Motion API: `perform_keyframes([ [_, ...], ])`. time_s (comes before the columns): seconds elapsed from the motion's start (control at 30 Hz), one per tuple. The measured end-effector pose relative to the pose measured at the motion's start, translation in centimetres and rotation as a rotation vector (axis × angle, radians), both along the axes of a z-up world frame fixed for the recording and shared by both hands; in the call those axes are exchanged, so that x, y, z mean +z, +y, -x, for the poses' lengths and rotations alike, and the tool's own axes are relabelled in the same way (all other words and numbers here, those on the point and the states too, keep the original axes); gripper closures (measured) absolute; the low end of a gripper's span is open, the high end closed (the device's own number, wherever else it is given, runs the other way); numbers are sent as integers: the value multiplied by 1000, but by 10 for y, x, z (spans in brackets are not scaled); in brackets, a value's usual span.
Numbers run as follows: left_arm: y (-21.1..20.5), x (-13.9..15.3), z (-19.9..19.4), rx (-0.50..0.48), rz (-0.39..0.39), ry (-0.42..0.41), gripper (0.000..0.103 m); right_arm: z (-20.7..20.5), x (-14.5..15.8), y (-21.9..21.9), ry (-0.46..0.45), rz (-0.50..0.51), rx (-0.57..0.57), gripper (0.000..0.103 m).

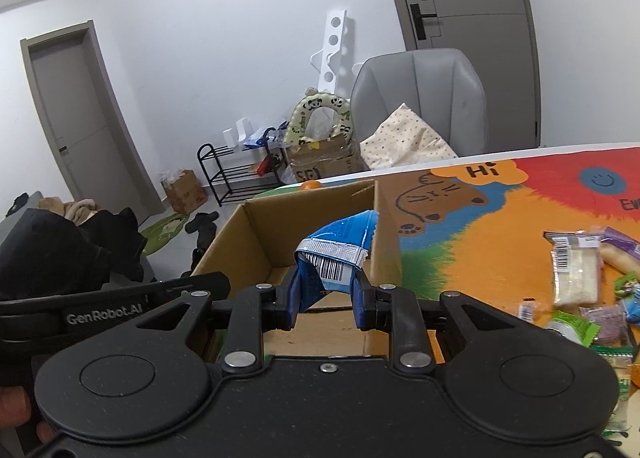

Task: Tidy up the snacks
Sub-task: 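Carry both snacks over the cardboard box and open both tools to drop them, then move both open tools back over the snack pile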

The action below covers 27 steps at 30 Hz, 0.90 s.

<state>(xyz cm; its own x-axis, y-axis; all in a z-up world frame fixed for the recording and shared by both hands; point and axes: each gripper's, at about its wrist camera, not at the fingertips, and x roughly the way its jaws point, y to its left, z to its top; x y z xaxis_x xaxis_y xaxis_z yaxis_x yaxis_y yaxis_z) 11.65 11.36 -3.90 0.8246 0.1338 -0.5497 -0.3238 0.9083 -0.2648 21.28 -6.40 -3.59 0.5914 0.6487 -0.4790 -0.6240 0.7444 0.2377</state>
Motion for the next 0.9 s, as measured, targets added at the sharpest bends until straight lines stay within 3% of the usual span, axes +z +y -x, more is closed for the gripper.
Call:
perform_keyframes([
  [0.23,6,7,5,19,-10,-1,32,-1,3,-5,19,-33,7,61],
  [0.33,4,9,4,22,-22,-5,27,-1,5,-14,15,-33,-14,51],
  [0.4,2,11,3,26,-28,-4,24,-1,4,-24,16,-36,-36,39],
  [0.47,1,12,1,32,-32,-7,20,-3,3,-37,24,-41,-64,34],
  [0.9,-37,20,2,-2,-54,-11,13,5,-2,-104,53,-36,-188,13],
])
